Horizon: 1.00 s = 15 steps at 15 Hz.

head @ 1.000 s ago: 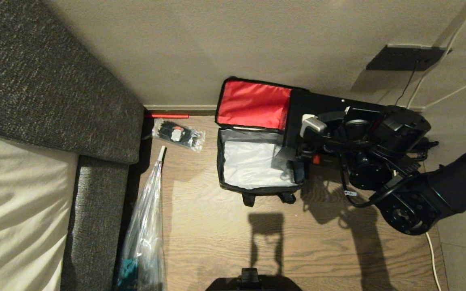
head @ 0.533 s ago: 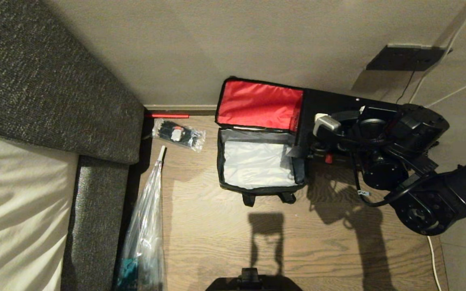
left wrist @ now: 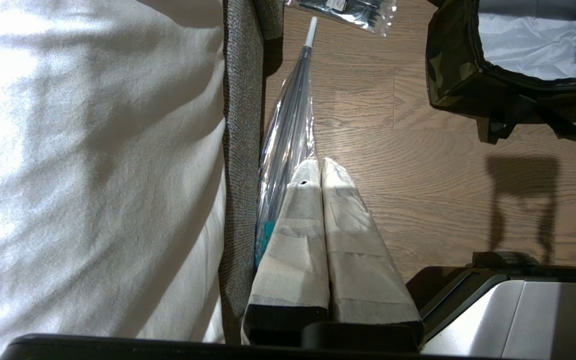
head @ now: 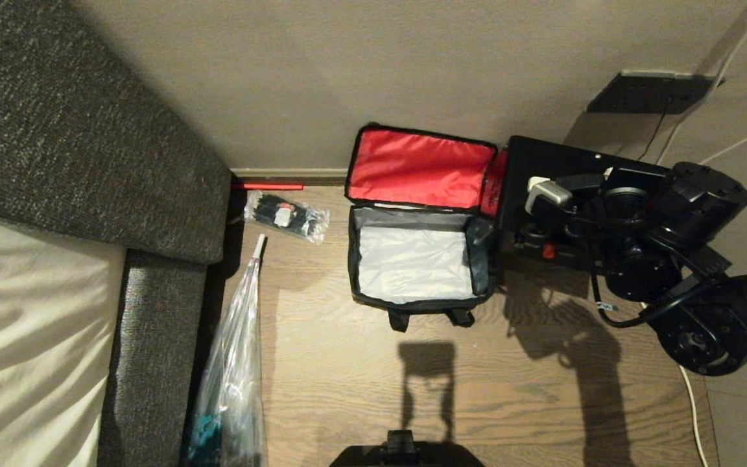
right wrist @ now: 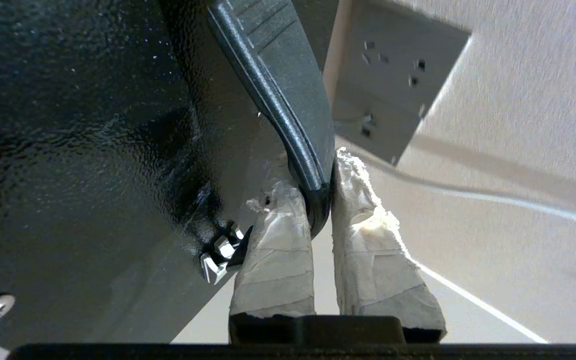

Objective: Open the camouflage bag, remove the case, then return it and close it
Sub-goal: Release the handle

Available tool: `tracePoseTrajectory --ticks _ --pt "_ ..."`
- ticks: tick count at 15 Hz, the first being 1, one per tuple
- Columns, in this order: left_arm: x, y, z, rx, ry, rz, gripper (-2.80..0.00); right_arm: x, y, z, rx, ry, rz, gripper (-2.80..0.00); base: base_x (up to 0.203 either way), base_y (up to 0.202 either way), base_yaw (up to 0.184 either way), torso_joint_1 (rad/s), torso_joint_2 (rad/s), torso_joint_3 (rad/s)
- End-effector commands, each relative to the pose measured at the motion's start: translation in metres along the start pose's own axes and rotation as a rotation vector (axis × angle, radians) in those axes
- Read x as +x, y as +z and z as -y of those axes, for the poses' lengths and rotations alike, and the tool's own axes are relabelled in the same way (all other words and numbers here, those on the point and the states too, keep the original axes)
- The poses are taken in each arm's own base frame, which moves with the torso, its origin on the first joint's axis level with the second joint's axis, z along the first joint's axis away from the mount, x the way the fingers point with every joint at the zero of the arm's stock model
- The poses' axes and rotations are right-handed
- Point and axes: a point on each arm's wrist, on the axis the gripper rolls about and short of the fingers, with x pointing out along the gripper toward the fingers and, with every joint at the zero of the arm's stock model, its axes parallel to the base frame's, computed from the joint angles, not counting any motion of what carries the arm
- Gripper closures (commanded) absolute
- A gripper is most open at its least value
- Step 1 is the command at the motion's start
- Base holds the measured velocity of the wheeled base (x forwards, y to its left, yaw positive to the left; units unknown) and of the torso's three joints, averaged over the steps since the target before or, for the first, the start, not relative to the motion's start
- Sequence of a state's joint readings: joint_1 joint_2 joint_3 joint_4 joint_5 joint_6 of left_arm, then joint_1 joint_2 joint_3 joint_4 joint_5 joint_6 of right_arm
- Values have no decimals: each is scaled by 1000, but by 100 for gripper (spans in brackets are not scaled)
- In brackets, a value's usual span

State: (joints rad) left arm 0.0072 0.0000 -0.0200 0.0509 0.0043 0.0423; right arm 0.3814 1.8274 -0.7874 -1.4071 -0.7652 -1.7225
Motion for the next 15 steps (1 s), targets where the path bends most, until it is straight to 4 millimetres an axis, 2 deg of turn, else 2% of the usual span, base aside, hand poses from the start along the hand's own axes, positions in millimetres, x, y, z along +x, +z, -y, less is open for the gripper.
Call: tracePoseTrajectory --ticks 1,6,15 --pt "0 0 0 1 1 -1 0 3 -7 2 -9 -8 -27 0 0 0 0 0 0 0" --pt "0 0 0 1 1 -1 0 12 -21 0 -17 -8 -75 0 0 0 0 0 0 0" --pt "0 0 0 1 1 -1 0 23 -35 -10 -18 6 -128 0 0 0 0 0 0 0"
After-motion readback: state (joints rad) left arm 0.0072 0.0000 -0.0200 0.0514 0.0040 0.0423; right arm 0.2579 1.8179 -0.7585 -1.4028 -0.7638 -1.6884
